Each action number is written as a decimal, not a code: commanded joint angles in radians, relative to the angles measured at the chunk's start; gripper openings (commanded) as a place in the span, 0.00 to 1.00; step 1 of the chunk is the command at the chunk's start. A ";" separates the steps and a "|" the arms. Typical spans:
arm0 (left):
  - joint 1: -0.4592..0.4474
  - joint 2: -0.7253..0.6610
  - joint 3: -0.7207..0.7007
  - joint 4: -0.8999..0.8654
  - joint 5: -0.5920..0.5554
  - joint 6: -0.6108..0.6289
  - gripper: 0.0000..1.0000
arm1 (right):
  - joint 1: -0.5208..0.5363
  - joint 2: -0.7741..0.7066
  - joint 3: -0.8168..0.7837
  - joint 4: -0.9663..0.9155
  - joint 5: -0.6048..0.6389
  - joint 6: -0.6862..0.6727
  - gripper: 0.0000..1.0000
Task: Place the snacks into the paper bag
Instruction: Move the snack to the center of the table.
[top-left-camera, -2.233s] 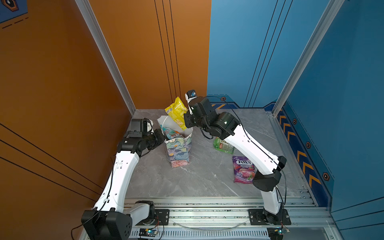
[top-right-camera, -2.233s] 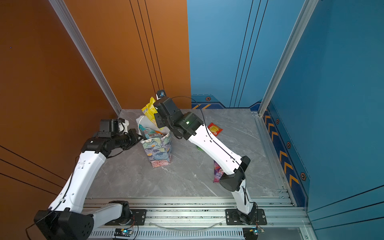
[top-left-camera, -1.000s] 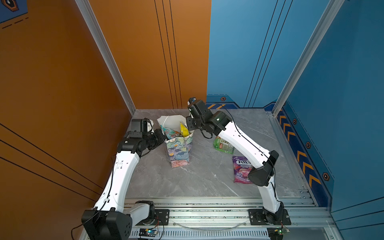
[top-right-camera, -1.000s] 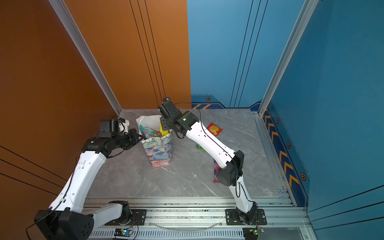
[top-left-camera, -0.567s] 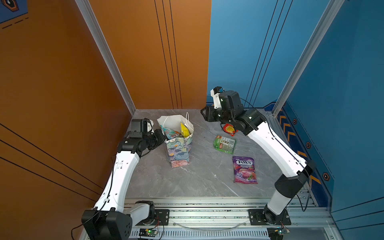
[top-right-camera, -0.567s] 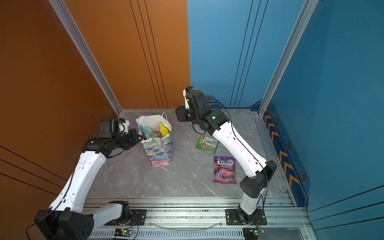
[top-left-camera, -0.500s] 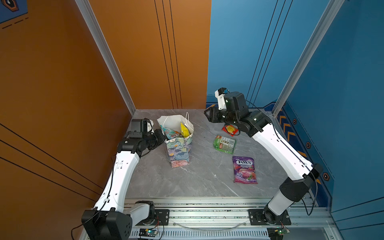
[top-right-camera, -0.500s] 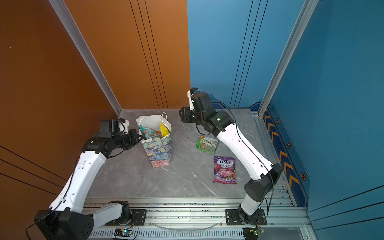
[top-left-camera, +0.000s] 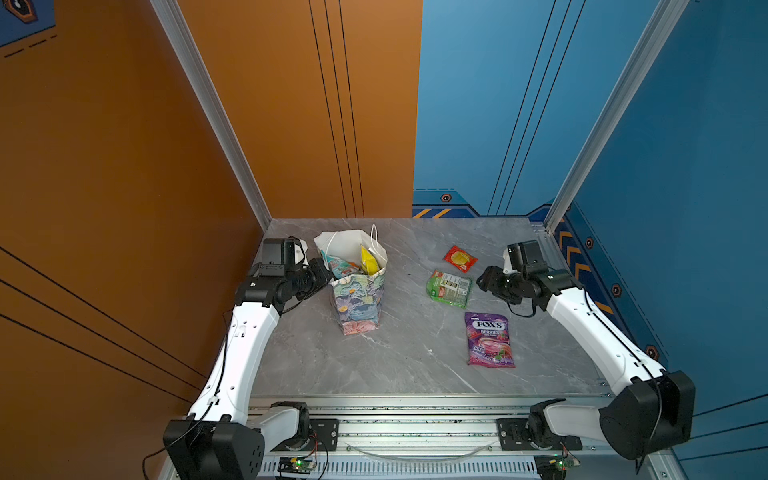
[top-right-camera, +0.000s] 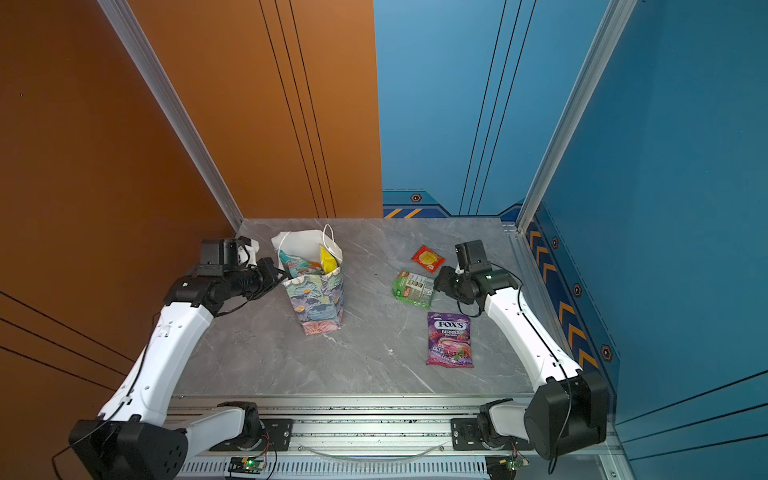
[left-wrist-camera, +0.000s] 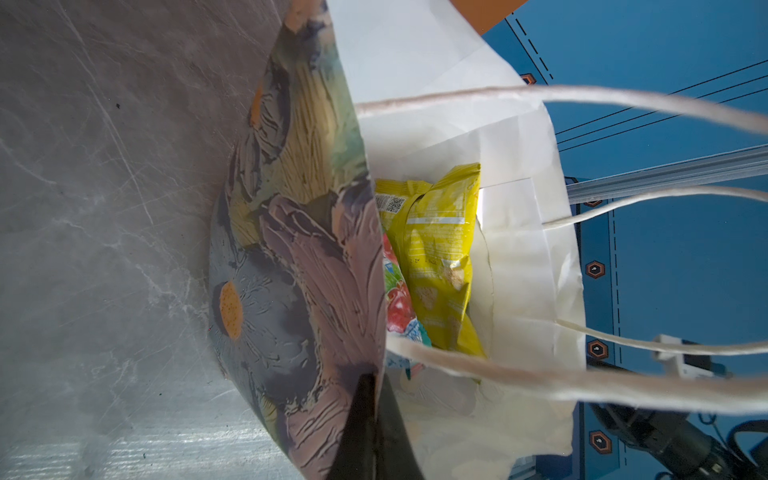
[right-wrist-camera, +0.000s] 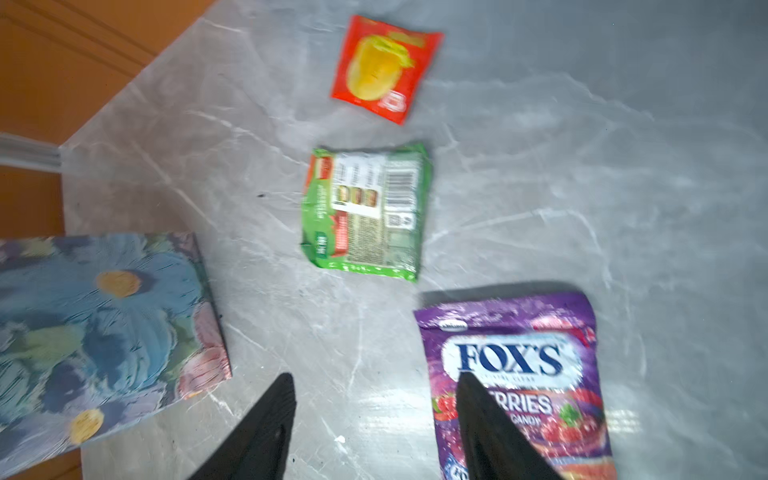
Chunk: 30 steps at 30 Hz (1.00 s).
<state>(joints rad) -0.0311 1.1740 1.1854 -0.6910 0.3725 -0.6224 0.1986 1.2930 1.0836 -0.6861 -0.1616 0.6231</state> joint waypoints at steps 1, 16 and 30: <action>0.009 -0.013 -0.016 0.004 0.029 -0.003 0.00 | -0.047 -0.060 -0.079 -0.053 -0.012 0.008 0.76; 0.010 -0.023 -0.022 0.007 0.027 -0.004 0.00 | -0.146 -0.069 -0.345 0.019 -0.025 0.043 0.85; 0.010 -0.021 -0.021 0.007 0.029 -0.009 0.00 | -0.081 -0.055 -0.452 0.168 -0.102 0.135 0.82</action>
<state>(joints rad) -0.0273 1.1656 1.1782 -0.6876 0.3790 -0.6262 0.0917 1.2243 0.6460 -0.5720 -0.2413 0.7181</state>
